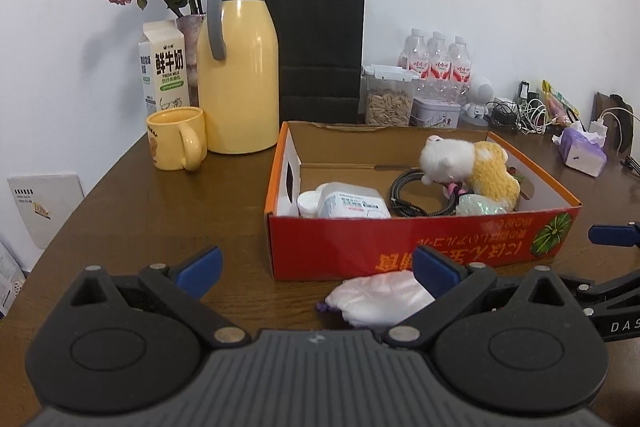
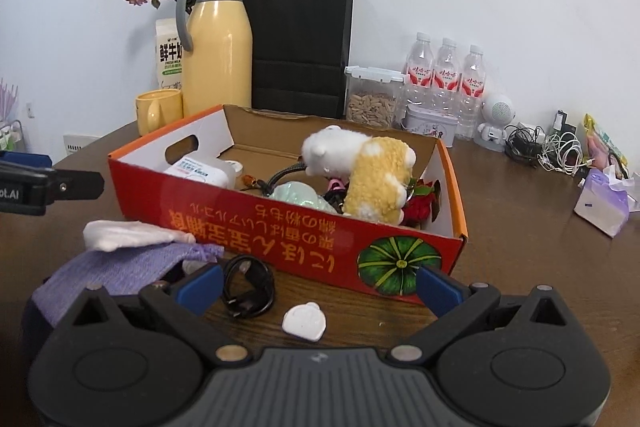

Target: Organize objects

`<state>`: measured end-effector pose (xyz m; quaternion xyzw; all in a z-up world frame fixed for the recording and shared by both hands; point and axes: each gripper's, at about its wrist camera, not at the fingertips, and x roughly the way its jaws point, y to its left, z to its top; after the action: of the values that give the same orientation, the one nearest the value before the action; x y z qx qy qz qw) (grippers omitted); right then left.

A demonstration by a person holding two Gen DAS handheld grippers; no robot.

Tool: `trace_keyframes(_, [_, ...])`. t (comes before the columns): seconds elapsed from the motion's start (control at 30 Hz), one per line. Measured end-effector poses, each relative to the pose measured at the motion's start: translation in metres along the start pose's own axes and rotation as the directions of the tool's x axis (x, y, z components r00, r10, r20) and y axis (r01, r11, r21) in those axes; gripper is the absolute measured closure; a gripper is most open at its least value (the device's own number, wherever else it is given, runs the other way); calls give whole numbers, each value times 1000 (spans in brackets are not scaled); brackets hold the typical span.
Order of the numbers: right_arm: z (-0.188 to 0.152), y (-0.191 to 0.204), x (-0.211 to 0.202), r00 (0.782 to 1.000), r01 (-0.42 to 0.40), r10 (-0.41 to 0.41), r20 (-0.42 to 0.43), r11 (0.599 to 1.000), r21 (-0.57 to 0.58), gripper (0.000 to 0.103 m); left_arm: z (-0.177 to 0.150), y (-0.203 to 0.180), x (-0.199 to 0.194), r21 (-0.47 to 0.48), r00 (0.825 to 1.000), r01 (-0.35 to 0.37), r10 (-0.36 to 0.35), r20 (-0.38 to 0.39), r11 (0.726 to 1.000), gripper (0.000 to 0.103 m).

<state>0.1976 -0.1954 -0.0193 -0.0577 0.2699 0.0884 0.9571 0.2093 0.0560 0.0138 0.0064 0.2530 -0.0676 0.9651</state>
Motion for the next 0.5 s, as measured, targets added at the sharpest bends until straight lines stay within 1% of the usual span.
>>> trace_keyframes(0.5, [3,1,-10,1000,6,-6,16,1000,-3,0,0,0,-7,6,1000,0,0,-6,1000,0])
